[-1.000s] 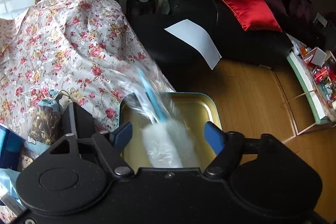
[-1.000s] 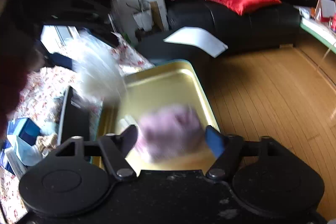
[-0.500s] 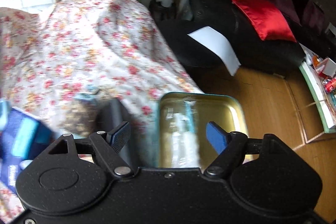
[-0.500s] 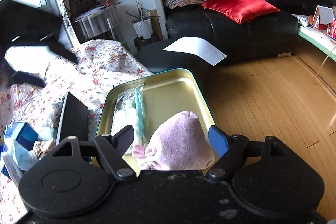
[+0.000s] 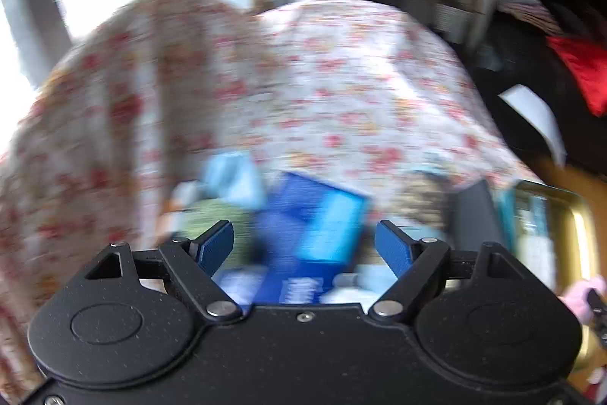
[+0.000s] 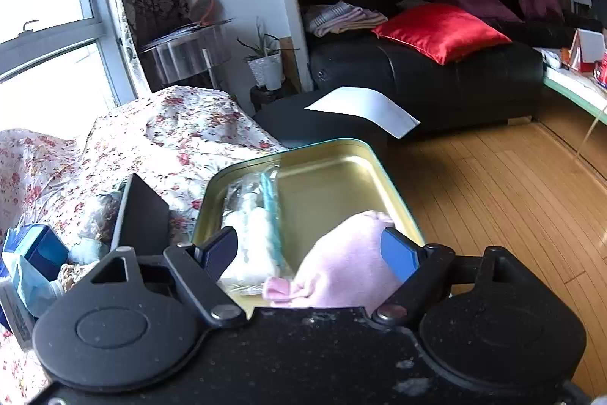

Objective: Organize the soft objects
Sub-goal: 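Move both tools back over the items on the bed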

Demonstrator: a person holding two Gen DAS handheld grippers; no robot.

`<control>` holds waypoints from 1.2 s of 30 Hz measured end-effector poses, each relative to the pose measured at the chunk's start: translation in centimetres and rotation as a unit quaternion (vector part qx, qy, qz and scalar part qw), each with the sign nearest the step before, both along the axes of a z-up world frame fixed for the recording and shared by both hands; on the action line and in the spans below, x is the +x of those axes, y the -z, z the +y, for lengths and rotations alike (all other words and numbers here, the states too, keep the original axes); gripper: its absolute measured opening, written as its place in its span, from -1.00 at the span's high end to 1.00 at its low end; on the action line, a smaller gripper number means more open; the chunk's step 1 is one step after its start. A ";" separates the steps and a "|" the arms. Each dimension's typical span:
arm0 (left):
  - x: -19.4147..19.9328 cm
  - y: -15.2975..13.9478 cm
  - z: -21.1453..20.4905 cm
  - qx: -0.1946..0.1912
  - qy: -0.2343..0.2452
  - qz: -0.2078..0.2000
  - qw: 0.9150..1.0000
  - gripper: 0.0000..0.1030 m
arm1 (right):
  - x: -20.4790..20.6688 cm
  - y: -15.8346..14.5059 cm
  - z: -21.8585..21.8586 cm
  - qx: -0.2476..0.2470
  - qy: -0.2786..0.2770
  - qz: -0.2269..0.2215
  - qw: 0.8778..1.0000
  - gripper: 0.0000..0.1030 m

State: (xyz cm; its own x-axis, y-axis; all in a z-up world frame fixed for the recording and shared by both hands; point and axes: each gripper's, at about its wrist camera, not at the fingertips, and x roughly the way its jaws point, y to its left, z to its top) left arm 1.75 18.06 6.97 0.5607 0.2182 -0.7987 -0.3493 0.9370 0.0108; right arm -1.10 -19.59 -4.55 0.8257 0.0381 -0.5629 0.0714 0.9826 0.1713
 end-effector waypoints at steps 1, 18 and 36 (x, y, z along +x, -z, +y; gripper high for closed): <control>-0.5 0.1 1.3 0.000 -0.012 0.002 1.000 -0.52 | -0.1 0.0 0.2 -0.001 -0.002 -0.003 1.000 -0.61; -4.1 4.7 10.7 -0.040 -0.082 0.019 0.996 -0.70 | -3.6 0.7 4.1 -0.043 -0.003 0.004 0.999 -0.64; -4.7 7.0 9.9 -0.044 -0.056 0.024 0.997 -0.70 | -2.8 -3.3 18.6 -0.062 -0.127 0.033 0.989 -0.71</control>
State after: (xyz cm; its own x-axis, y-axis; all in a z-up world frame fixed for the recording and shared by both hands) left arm -2.99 27.98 0.02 0.4976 0.2043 -0.8430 -0.4521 0.8905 -0.0511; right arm -3.87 -0.96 -1.25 0.7592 0.1667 -0.6291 -0.1737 0.9835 0.0510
